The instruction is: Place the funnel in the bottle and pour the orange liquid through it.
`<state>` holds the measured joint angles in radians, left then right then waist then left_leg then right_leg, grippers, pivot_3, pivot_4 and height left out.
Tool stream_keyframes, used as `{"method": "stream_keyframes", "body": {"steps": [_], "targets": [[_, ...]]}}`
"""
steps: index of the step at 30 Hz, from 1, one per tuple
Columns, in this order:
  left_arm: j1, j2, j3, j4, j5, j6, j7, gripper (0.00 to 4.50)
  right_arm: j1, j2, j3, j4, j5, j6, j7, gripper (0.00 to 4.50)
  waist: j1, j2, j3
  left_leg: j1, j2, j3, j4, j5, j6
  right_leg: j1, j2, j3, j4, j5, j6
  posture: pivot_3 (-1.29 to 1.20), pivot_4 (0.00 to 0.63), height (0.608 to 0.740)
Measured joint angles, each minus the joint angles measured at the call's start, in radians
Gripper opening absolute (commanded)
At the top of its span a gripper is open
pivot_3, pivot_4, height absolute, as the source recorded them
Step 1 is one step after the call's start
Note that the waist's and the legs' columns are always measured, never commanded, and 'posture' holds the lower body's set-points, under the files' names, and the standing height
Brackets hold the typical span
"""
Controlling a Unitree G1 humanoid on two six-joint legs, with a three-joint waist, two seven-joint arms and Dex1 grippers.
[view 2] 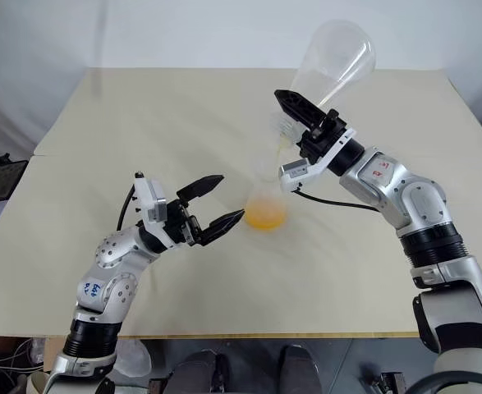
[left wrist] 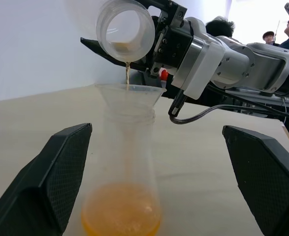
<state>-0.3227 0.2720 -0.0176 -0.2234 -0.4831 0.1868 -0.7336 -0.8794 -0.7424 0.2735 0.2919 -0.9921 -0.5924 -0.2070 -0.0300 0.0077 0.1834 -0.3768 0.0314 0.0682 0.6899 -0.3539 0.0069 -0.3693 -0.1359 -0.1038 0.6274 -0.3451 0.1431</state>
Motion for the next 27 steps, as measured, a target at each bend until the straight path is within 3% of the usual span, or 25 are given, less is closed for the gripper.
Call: {"method": "stream_keyframes", "body": {"steps": [12,15,21,24,27], "targets": [[0.000,0.000,0.000,0.000,0.000,0.000,0.000,4.50,0.001,0.002,-0.001,0.000,0.045,-0.015,0.014,2.48,0.000,0.000,0.000,0.000,0.000,0.000,0.000,0.000,0.000,0.000,0.000,0.000,0.000,0.000,0.000,0.00,0.150,0.740],[0.000,0.004,0.000,0.000,0.000,0.000,-0.001,4.50,0.029,0.024,-0.013,0.008,0.210,-0.038,0.095,2.48,0.000,0.000,0.000,0.000,0.000,0.000,0.000,0.000,0.000,0.000,0.000,0.000,0.000,0.000,0.000,0.00,0.150,0.740],[0.000,0.007,0.000,0.000,0.000,0.000,-0.003,4.50,0.060,0.027,-0.035,0.005,0.355,-0.037,0.188,2.48,0.001,0.000,0.000,0.000,0.001,-0.001,0.000,0.000,0.000,0.001,-0.001,-0.001,0.000,0.000,0.000,0.00,0.150,0.740],[0.000,0.011,0.001,0.001,-0.001,0.000,-0.010,4.50,0.142,0.027,-0.124,-0.058,0.667,0.043,0.361,2.48,0.002,0.000,0.000,0.000,0.001,-0.001,0.000,0.000,0.001,0.001,-0.001,-0.001,0.000,0.000,0.000,0.00,0.150,0.740],[-0.002,0.015,0.001,0.003,-0.002,0.000,-0.022,4.50,0.200,0.042,-0.322,-0.151,1.061,0.366,0.510,2.48,0.010,-0.001,0.000,0.000,0.001,-0.004,0.000,0.000,0.001,0.003,-0.002,-0.003,0.000,0.000,0.000,0.00,0.150,0.740]]}}
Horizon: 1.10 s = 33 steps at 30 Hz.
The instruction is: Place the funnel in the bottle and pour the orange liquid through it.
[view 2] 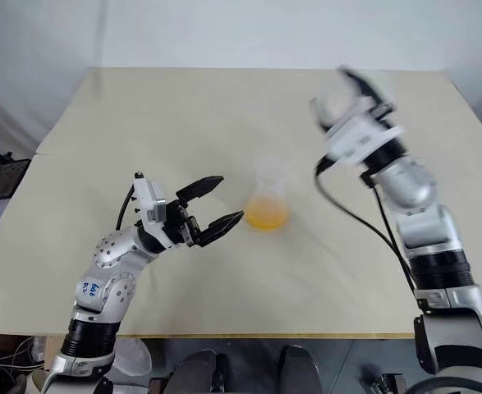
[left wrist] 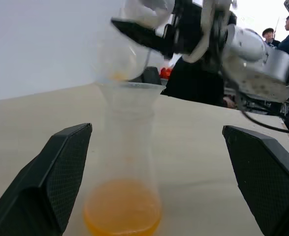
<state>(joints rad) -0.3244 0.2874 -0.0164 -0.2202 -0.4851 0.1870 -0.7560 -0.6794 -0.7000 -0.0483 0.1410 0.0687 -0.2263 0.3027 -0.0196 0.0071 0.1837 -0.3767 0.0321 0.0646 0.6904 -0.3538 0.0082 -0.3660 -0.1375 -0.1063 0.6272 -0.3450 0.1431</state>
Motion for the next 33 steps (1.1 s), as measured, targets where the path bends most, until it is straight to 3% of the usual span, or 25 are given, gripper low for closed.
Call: {"method": "stream_keyframes", "body": {"steps": [6,9,23,24,28,33], "targets": [[-0.006,0.004,0.006,0.004,-0.001,0.001,-0.007,4.50,0.088,-0.032,-0.272,-0.085,0.453,0.591,0.088,2.48,0.019,0.000,0.000,0.000,-0.001,0.002,0.000,0.000,0.001,0.000,0.000,0.000,0.000,0.000,0.000,0.00,0.150,0.740],[-0.006,0.005,0.006,0.004,-0.001,0.004,-0.010,4.50,0.129,-0.066,-0.334,-0.130,0.558,0.753,0.120,2.48,0.019,0.000,0.000,0.000,-0.002,0.003,0.000,0.000,0.001,-0.001,0.000,0.000,-0.001,0.000,0.000,0.00,0.150,0.740],[-0.005,0.010,0.006,0.003,-0.002,0.021,-0.011,4.50,0.327,-0.082,-0.363,-0.132,0.462,0.693,0.174,2.48,0.024,0.000,0.000,0.000,-0.004,0.004,0.000,0.000,0.001,-0.001,0.001,0.001,-0.001,0.000,0.000,0.00,0.150,0.740],[-0.005,0.011,0.006,0.003,-0.002,0.022,-0.011,4.50,0.337,-0.079,-0.404,-0.127,0.467,0.689,0.170,3.21,0.025,0.000,0.000,0.000,-0.004,0.004,0.000,0.000,0.001,-0.001,0.001,0.001,-0.001,0.000,0.000,0.00,0.150,0.740],[-0.007,0.015,0.006,0.003,-0.002,0.023,-0.020,4.50,0.376,-0.035,-0.503,-0.085,0.499,0.665,0.164,4.32,0.031,0.000,0.000,0.000,-0.003,0.004,0.000,0.000,0.000,-0.001,0.002,0.001,-0.002,0.000,0.000,0.00,0.150,0.740],[-0.023,0.018,0.007,0.007,-0.003,0.024,-0.034,4.50,0.433,-0.008,-0.526,-0.095,0.515,0.659,0.169,4.45,0.039,0.000,0.000,0.000,-0.003,0.005,0.000,0.000,0.000,-0.001,0.002,0.002,-0.002,0.000,0.000,0.00,0.150,0.740]]}}
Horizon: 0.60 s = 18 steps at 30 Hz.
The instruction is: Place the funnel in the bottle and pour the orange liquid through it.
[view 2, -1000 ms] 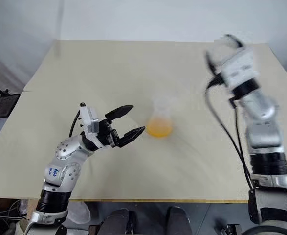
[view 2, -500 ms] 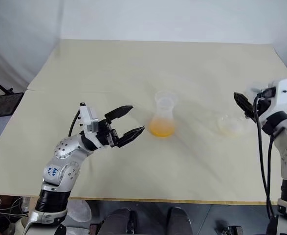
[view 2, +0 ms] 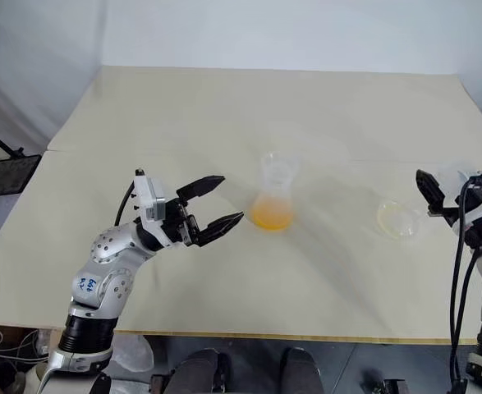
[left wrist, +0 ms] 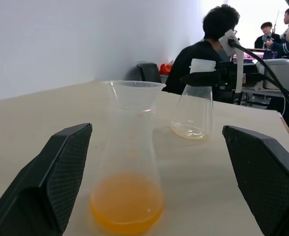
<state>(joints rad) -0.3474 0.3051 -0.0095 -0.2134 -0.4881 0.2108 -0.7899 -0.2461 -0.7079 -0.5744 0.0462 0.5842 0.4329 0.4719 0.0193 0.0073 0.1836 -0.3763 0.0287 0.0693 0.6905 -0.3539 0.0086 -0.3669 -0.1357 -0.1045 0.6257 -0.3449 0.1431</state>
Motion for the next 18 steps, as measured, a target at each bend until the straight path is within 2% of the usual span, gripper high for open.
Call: {"method": "stream_keyframes", "body": {"steps": [7,10,18], "targets": [[0.000,0.006,0.003,0.019,-0.001,0.000,-0.011,4.50,0.022,0.000,-0.044,-0.026,-0.004,-0.044,0.009,4.45,0.004,0.000,0.000,0.000,0.000,0.000,0.000,0.000,0.000,0.000,0.000,0.000,0.000,0.000,0.000,0.00,0.150,0.740],[0.000,0.009,0.003,0.024,-0.001,0.003,-0.013,4.50,0.017,-0.032,-0.063,-0.027,-0.005,-0.080,0.047,4.45,0.004,0.000,0.000,0.000,0.000,0.000,0.000,0.000,0.000,0.000,0.000,0.000,0.000,0.000,0.000,0.00,0.150,0.740],[-0.001,0.030,0.010,0.029,-0.007,0.017,-0.025,4.50,-0.110,-0.121,-0.063,0.052,0.000,-0.134,0.163,4.45,0.001,0.000,0.000,0.001,0.001,0.001,0.000,0.000,0.000,0.000,0.001,0.000,0.000,0.000,0.000,0.00,0.150,0.740]]}}
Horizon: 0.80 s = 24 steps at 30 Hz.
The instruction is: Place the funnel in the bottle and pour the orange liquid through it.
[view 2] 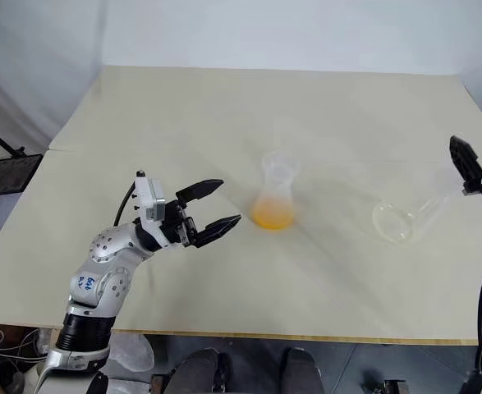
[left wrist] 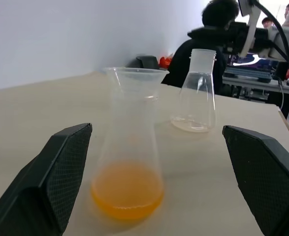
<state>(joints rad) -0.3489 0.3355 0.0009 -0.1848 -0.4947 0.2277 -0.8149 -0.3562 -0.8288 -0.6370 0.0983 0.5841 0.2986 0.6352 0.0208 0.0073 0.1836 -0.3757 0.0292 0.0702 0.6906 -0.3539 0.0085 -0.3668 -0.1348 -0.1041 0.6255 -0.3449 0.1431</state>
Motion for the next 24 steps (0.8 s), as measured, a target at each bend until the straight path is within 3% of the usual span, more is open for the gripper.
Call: {"method": "stream_keyframes", "body": {"steps": [8,11,18,24], "targets": [[0.032,0.086,0.023,-0.012,-0.012,0.024,-0.036,4.50,-0.045,-0.013,0.067,-0.034,0.081,-0.055,0.261,4.45,0.001,0.000,0.000,0.000,0.000,-0.001,0.000,0.000,0.000,0.000,0.000,0.000,0.000,0.000,0.000,0.00,0.150,0.740],[0.066,0.142,0.035,-0.015,-0.012,0.023,-0.070,4.50,0.054,-0.012,0.134,-0.119,0.095,-0.063,0.399,4.45,0.003,0.000,0.000,0.000,0.000,-0.002,0.000,0.000,0.000,0.001,0.000,-0.001,-0.001,0.000,0.000,0.00,0.150,0.740],[0.131,0.222,0.067,-0.017,-0.003,0.004,-0.117,4.50,0.290,0.002,0.206,-0.301,0.109,-0.083,0.570,4.45,0.005,0.000,0.000,0.002,0.000,-0.004,0.000,0.000,0.000,0.006,0.000,-0.002,-0.004,0.000,0.000,0.00,0.150,0.740],[0.247,0.261,0.073,-0.027,0.059,-0.057,-0.111,4.50,0.490,0.020,0.198,-0.212,0.024,-0.236,0.693,4.45,0.004,-0.001,0.000,0.006,0.000,-0.002,-0.001,0.000,0.000,0.008,0.000,-0.002,-0.005,0.000,0.000,0.00,0.150,0.740]]}}
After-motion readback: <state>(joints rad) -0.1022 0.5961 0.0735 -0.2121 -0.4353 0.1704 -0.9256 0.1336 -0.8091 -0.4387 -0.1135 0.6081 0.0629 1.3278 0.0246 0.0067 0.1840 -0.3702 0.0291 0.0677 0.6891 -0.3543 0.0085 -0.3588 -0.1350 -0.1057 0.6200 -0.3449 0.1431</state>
